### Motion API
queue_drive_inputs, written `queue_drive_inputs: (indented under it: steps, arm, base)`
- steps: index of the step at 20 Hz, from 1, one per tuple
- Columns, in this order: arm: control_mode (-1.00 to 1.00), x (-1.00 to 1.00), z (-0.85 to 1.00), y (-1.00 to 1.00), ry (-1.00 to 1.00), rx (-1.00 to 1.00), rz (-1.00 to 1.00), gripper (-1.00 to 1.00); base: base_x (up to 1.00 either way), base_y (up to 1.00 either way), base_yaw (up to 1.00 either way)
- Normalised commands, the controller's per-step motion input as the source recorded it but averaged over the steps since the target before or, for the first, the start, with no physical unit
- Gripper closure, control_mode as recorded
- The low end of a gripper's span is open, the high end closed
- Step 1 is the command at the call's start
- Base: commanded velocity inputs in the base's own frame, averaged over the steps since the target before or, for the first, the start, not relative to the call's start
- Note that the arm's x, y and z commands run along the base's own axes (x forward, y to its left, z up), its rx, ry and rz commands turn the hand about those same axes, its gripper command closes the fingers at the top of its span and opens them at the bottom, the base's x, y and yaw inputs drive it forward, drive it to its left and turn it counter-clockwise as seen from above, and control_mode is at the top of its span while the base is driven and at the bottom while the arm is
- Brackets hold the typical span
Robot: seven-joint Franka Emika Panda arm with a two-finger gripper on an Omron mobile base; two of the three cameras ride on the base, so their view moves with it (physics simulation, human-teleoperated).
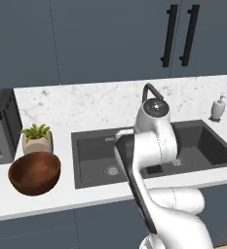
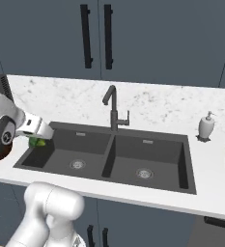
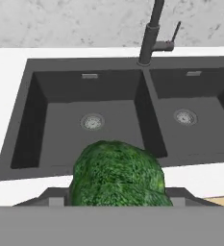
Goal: Pick the broccoli from the sink and place it in the bowl. Then pick the bowl and place it in the microwave. Then close the microwave door and press the start button.
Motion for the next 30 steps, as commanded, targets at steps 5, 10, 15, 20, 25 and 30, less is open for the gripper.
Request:
queue_drive_inputs:
  steps: [5,10,15,20,25,30]
  arm:
    - [-1.00,0.20,0.44,1.00,0.38,-0.19,0.00,1.00]
    - [-1.00,0.07,0.13,1.00,0.47,-0.02,0.15,1.00]
    - [-1.00,0.06,-0.31,1.00,0.33,-0.01,0.29,1.00]
    - [-1.00,0.33,-0.46,1.00,0.19,0.00,0.23,1.00]
    - [-1.00,0.80,-0.54,0.97,0.20,-0.01,0.09,1.00]
    - [-1.00,0.49,-0.66,0.92,0.07,-0.01,0.05,1.00]
  base:
    - [0.00,0.00,0.00]
    - [0.00,0.00,0.00]
    - [0.00,0.00,0.00]
    - [0.00,0.00,0.00]
    - [0.00,0.00,0.00]
    - [0.00,0.00,0.00]
